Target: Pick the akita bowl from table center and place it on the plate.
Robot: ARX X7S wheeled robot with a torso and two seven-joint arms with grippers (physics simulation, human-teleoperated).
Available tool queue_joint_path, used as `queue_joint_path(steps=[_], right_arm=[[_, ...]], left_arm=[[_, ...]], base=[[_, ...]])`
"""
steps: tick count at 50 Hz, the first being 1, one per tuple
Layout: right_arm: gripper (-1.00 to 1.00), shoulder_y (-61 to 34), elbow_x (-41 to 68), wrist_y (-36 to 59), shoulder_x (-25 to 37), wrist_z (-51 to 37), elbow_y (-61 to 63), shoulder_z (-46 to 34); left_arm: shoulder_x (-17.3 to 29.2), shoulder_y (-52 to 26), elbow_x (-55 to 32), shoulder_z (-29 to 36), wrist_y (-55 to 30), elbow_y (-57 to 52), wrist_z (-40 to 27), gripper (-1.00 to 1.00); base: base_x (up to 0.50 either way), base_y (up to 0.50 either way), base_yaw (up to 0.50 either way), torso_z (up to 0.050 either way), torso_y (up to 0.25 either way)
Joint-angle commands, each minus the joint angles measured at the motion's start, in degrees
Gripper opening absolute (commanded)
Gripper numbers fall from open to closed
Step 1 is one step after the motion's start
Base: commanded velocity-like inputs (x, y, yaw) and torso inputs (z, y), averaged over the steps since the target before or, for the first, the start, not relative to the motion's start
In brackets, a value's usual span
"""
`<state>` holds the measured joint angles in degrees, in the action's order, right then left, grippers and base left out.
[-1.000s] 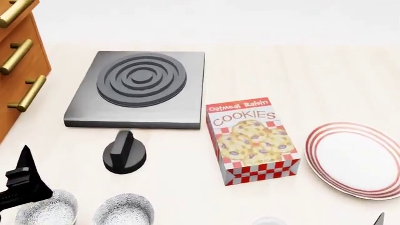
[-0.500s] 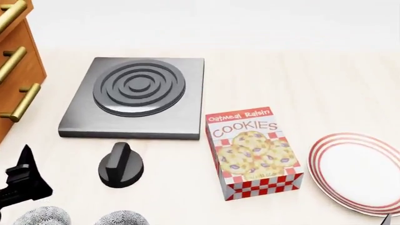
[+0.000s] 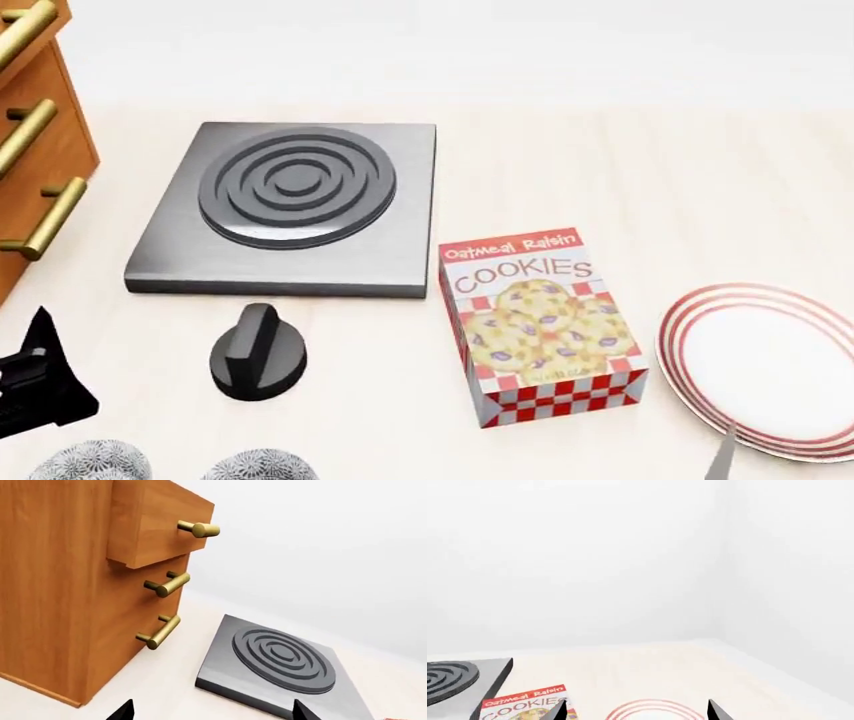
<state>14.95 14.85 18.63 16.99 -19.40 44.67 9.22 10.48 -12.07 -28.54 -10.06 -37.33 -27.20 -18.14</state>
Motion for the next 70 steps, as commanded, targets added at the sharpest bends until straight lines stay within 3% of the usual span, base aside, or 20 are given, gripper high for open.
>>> queue_joint_path(steps=[1,14,23,32,38,48,70], right_arm=[[1.00,-8.53,6.47,12.12,3.46,5.38,1.80,-3.06],[1.00,-22.72,29.34,28.59,4.73,7.38,1.48,-1.61],[1.00,-33.74,50.01,42.34,2.58,1.62,-4.59,0.70],[1.00,-39.43,59.57,47.37,-0.60,-3.28,-10.29,-1.01],[1.00,-39.82,61.68,49.74,-1.16,-4.27,-12.10,-3.68],[1.00,-40.75,55.29,49.62,-1.60,-0.31,-17.30,-10.40],[1.00,-41.31,53.93,50.29,-0.04,-0.27,-21.26,-13.43]], left_arm=[[-0.17,-0.20,-0.06,-3.73,2.05,-0.58,-0.36,1.00],[-0.19,-0.90,-3.25,-9.16,1.98,0.12,-2.45,1.00],[0.01,-0.70,-3.69,-10.35,2.04,-0.21,-3.69,1.00],[0.27,-0.85,-5.36,-11.48,1.22,-0.99,-4.47,1.00],[0.20,-0.64,-5.36,-10.88,1.37,-1.18,-4.61,1.00],[0.34,-0.11,-3.59,-10.61,2.95,-2.84,-6.14,1.00],[0.67,0.66,-5.24,-11.05,3.22,-3.28,-6.46,1.00]], base=[[0.00,0.00,0.00,0.000,0.000],[0.00,0.00,0.00,0.000,0.000],[0.00,0.00,0.00,0.000,0.000],[0.00,0.00,0.00,0.000,0.000],[0.00,0.00,0.00,0.000,0.000],[0.00,0.00,0.00,0.000,0.000],[0.00,0.00,0.00,0.000,0.000]])
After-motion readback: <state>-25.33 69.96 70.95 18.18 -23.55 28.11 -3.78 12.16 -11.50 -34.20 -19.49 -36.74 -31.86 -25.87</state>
